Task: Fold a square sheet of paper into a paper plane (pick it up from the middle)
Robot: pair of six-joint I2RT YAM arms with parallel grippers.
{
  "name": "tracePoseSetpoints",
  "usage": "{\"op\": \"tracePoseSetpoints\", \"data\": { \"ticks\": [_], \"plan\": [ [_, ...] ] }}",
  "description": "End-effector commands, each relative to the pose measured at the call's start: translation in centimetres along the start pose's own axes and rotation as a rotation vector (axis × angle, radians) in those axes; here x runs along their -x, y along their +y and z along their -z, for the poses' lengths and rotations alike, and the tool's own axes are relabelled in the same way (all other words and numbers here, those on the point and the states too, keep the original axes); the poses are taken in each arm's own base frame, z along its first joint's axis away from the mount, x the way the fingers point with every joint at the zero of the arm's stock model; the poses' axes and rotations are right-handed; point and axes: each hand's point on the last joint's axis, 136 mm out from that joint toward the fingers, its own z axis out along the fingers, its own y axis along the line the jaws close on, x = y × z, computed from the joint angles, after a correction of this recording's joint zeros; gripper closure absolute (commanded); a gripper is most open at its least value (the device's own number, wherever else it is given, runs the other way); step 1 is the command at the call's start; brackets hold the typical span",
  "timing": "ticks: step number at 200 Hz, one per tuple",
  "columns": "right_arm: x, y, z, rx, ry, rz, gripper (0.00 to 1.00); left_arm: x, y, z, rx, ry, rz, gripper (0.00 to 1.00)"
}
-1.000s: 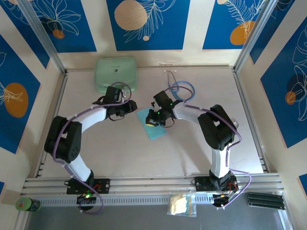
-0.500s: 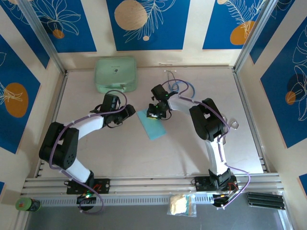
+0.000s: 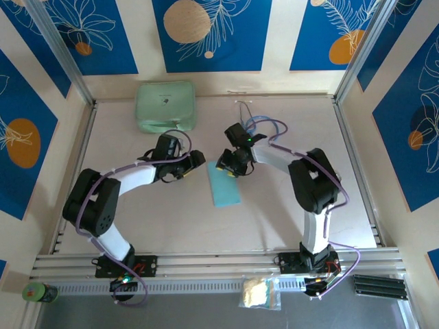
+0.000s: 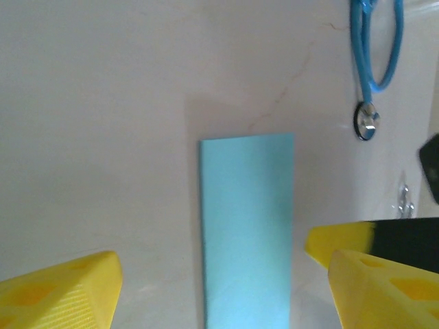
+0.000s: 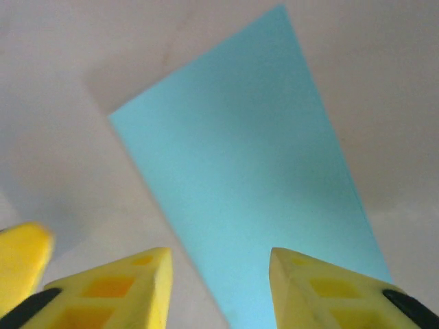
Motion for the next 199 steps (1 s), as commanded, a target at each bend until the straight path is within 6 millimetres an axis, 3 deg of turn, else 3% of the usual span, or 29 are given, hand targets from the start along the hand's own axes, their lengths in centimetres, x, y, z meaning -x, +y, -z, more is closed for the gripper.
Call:
{"op": "tracePoseSetpoints", "data": {
  "ticks": [1,38,63,117,199],
  "plan": [
    [0.4,0.0,3.9,0.089,-0.043,0.008,0.49,-0.1,-3.8,-0.9,-0.109,0.037,-0.04,0.21],
    [-2.1,-5.0,5.0,0.137,0.023,-0.055,0.41,-1.2,-5.6,-3.2,-0.145,0.099,-0.057,0.25],
    [-4.1,-6.8,5.2,0.172,0.065,-0.055,0.41,-1.4,-5.8,-4.6,-0.136,0.115,-0.061,0.29],
    [-7.2,-7.5,3.4,0.216,0.186,-0.083,0.5,-1.6,-3.7,-6.8,-0.085,0.123,-0.029,0.41],
    [-8.5,-8.9,1.7,0.124,0.24,-0.097,0.56,-2.7,-1.3,-7.7,-0.012,0.158,-0.006,0.48]
  ]
}}
